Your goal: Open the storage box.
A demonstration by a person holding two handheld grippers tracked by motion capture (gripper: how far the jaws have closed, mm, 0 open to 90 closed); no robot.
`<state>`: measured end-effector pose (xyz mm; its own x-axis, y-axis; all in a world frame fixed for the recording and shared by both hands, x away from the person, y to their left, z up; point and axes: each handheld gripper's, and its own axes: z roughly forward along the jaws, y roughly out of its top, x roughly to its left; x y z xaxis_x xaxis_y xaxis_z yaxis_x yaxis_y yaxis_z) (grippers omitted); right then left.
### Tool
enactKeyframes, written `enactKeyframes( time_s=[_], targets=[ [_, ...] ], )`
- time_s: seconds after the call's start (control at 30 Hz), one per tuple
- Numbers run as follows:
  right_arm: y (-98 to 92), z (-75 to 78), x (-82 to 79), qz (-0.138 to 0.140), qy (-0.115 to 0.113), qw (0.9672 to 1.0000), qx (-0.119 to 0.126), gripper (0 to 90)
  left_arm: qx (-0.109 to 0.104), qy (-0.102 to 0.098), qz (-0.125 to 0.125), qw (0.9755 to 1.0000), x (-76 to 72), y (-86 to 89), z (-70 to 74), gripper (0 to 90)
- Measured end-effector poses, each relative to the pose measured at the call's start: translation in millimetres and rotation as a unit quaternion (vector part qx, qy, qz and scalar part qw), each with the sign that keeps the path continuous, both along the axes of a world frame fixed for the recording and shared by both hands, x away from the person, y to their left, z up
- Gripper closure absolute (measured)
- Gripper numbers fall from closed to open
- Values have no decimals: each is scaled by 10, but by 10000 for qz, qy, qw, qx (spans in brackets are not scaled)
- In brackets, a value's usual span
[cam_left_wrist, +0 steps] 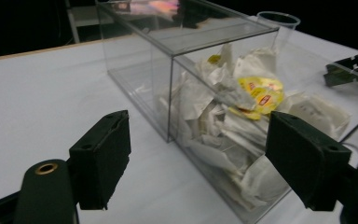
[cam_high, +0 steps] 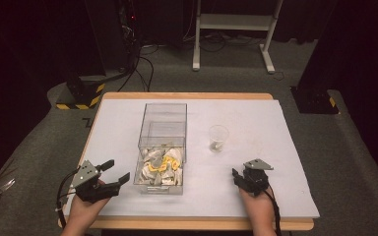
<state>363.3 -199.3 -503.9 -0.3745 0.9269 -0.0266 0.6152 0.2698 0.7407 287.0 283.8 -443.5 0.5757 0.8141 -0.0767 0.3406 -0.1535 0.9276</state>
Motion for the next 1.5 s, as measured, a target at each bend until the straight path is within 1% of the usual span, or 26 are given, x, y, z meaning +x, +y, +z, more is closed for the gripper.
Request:
enactKeyframes(
  time_s=[0.07, 0.17, 0.4, 0.43, 0.5, 0.6, 0.7, 0.73, 0.8, 0.83, 0.87, 0.9, 0.97, 1.0, 1.1, 1.13, 1.17, 1.2, 1.27, 1.33, 1.37, 1.4, 1.5],
  targets=[
    [0, 0, -1, 7, 1, 10000, -5, 455, -60, -8, -93, 9999, -25, -34, 8, 221],
    [1, 2, -1, 10, 1, 10000, -23, 455, -21, -61, -167, 9998, -54, -86, 0, 221],
    [2, 2, -1, 12, -8, 10000, -32, 455, -14, 35, -299, 9995, -60, -141, -52, 216],
    [2, 2, -1, 11, -8, 10000, -34, 455, 20, 29, -313, 9995, -58, -150, -62, 216],
    [2, 2, -1, 11, -7, 10000, -33, 455, -25, 51, -360, 9993, -58, -178, -89, 207],
    [2, 2, -1, 12, -8, 10000, -34, 455, 48, 59, -447, 9990, -60, -224, -117, 204],
    [2, 2, -1, 11, -9, 10000, -34, 454, 165, 51, -522, 9985, -60, -268, -148, 198],
    [2, 2, -1, 11, -10, 10000, -37, 455, 168, 61, -530, 9984, -62, -289, -165, 193],
    [3, 2, -1, 11, -11, 10000, -38, 455, 335, 49, -561, 9979, -60, -326, -200, 175],
    [3, 2, -2, 12, -11, 10000, -38, 455, 396, 59, -580, 9975, -58, -340, -217, 165],
    [3, 2, -2, 12, -12, 10000, -40, 455, 414, 81, -603, 9973, -55, -351, -234, 163],
    [4, 2, -2, 12, -13, 10000, -40, 455, 408, 118, -617, 9972, -52, -363, -248, 162],
    [3, 1, -2, 21, -22, 10000, -50, 455, 459, 123, -642, 9968, -41, -373, -268, 159],
    [3, 1, -2, 21, -23, 10000, -52, 454, 431, 156, -660, 9968, -39, -382, -278, 158],
    [8, 2, -5, 4, -15, 10000, -44, 455, 445, 190, -792, 9957, -31, -397, -316, 148],
    [8, 2, -5, 4, -17, 10000, -46, 455, 442, 229, -788, 9957, -27, -402, -328, 149],
    [8, 2, -5, 4, -16, 10000, -45, 455, 430, 256, -807, 9955, -16, -396, -338, 149],
    [8, 2, -5, 4, -18, 10000, -49, 455, 359, 298, -818, 9956, -11, -394, -350, 149],
    [12, 0, -6, -5, -40, 10000, -52, 455, 291, 356, -826, 9955, -2, -395, -371, 150],
    [14, 0, -7, -9, -42, 10000, -54, 455, 402, 346, -827, 9952, 5, -409, -386, 150],
    [13, 0, -7, -9, -42, 10000, -53, 455, 408, 378, -836, 9949, 2, -424, -394, 150],
    [13, 0, -7, -8, -41, 10000, -51, 455, 456, 361, -839, 9948, 4, -434, -399, 151],
    [13, -1, -7, -8, -41, 10000, -51, 455, 507, 376, -866, 9942, -4, -470, -411, 157]
  ],
)
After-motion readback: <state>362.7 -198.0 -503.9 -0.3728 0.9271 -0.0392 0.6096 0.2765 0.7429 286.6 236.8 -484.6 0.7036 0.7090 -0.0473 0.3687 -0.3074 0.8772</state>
